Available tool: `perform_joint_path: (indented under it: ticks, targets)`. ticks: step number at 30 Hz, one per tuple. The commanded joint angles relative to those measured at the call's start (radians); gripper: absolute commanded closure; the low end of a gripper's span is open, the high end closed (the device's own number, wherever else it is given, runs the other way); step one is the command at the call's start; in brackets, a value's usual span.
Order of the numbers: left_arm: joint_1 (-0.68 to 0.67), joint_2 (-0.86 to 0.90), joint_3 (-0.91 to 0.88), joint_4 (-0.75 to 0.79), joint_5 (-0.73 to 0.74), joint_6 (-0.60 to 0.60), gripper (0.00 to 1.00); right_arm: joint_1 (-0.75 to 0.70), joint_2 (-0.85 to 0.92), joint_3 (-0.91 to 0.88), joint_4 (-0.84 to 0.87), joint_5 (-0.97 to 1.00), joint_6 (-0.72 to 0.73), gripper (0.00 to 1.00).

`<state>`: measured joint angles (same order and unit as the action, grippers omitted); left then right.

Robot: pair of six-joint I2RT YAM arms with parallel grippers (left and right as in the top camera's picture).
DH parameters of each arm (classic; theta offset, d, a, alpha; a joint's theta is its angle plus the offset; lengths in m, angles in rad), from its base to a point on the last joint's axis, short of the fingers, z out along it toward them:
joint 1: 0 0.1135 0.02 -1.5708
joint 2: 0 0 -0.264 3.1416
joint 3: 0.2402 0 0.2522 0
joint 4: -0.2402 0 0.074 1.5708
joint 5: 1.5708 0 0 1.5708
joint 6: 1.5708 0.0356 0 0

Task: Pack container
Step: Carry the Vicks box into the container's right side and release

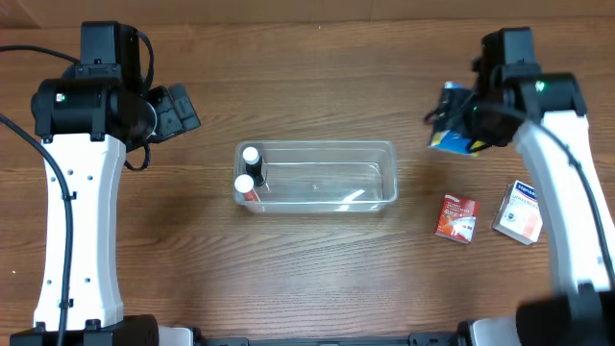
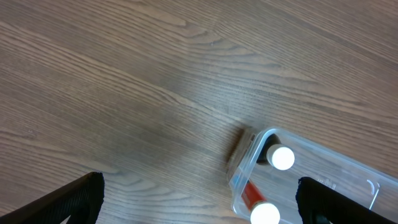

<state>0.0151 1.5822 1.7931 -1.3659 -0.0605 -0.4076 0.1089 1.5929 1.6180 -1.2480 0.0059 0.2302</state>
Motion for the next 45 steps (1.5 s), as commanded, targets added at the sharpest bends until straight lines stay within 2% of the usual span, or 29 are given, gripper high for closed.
perform_joint_path:
  ticks: [1, 6, 9, 12, 16, 23, 35, 36, 39, 45]
  targets:
    - [0.003, 0.002, 0.020, 0.000, 0.002, 0.027, 0.00, 0.146, -0.036, 0.016, -0.037, -0.019, -0.021, 0.24]
    - [0.003, 0.002, 0.020, -0.007, 0.002, 0.027, 0.00, 0.301, -0.019, -0.079, 0.032, -0.020, -0.017, 0.23]
    - [0.003, 0.002, 0.020, -0.007, 0.002, 0.027, 0.00, 0.342, -0.010, -0.148, 0.097, -0.024, -0.013, 0.21]
    - [0.003, 0.002, 0.020, -0.010, 0.002, 0.027, 0.00, 0.347, 0.019, -0.240, 0.181, -0.024, -0.013, 0.20]
    - [0.003, 0.002, 0.020, -0.010, 0.002, 0.027, 0.00, 0.347, 0.074, -0.284, 0.210, -0.024, -0.014, 0.20]
    - [0.003, 0.002, 0.020, -0.011, 0.002, 0.027, 0.00, 0.347, 0.181, -0.284, 0.249, -0.027, -0.014, 0.20]
    - [0.003, 0.002, 0.020, -0.011, 0.002, 0.027, 0.00, 0.347, 0.188, -0.283, 0.342, -0.026, -0.013, 0.19]
    - [0.003, 0.002, 0.020, -0.011, 0.001, 0.027, 0.00, 0.347, 0.188, -0.283, 0.342, -0.026, -0.013, 0.18]
    - [0.003, 0.002, 0.020, -0.012, 0.001, 0.027, 0.00, 0.347, 0.188, -0.283, 0.335, -0.026, -0.014, 0.00]
    - [0.003, 0.002, 0.020, -0.012, 0.001, 0.027, 0.00, 0.347, 0.180, -0.274, 0.321, -0.005, -0.013, 0.00]
